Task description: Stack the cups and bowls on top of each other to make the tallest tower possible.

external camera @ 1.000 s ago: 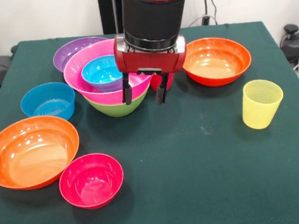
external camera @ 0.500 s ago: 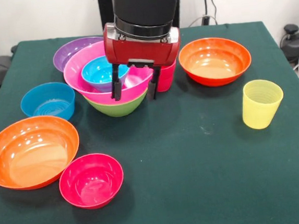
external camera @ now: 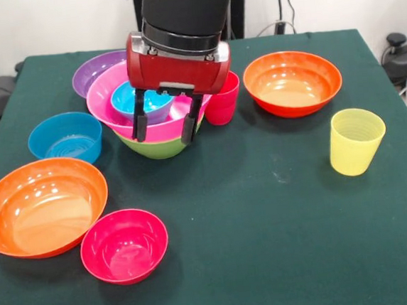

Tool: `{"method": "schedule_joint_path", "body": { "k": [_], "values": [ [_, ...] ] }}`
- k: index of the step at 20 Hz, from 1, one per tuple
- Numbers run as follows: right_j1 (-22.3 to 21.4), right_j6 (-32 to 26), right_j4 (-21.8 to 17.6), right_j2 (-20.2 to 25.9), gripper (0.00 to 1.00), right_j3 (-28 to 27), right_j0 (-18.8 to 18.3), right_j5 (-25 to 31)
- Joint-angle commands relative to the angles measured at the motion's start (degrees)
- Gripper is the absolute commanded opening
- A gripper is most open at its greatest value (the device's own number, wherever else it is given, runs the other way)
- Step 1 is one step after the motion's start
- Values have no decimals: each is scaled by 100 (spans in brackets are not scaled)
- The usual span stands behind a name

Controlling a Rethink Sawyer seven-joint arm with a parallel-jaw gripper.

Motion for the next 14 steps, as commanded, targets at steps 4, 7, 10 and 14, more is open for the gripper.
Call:
{"method": "schedule_joint_path", "body": {
  "k": [4, 7, 10, 14],
  "values": [
    [375, -549, -651, 263, 100, 311, 16, -710],
    [348, -569, -684, 257, 100, 348, 8, -715],
    [370, -588, -753, 232, 100, 392, -17, -819],
    [392, -552, -772, 217, 100, 385, 1, -908]
  ]
}}
